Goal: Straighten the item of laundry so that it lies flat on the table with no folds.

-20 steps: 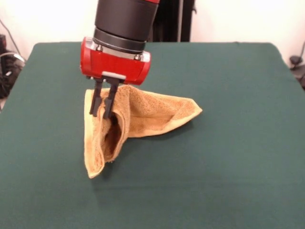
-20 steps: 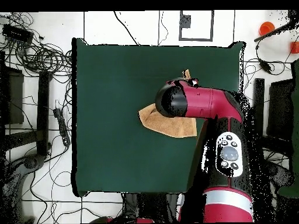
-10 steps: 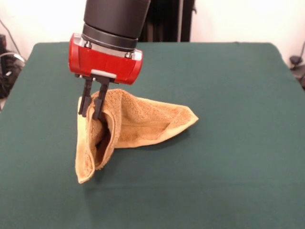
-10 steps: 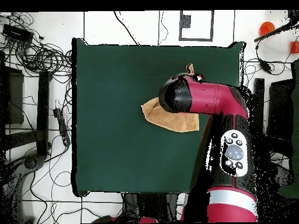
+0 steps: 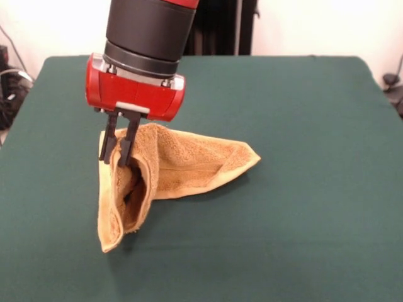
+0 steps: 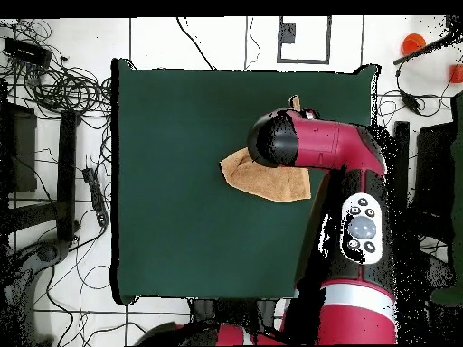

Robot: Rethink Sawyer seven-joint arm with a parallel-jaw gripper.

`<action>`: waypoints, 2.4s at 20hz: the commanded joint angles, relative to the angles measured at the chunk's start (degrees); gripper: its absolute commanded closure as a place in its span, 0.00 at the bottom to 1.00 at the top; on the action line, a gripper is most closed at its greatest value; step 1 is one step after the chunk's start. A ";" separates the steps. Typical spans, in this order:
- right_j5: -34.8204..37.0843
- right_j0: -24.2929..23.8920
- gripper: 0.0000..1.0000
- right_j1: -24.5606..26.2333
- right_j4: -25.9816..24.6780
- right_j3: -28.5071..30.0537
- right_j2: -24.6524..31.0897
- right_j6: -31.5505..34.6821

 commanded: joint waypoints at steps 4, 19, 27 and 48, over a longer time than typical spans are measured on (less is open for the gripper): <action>2.20 1.17 1.00 1.07 1.58 4.11 5.12 5.91; -4.44 -0.85 1.00 3.66 4.27 6.72 7.74 9.16; -7.91 0.06 1.00 7.02 3.08 4.94 6.13 9.99; -13.70 -0.66 1.00 13.32 5.06 2.03 6.33 10.69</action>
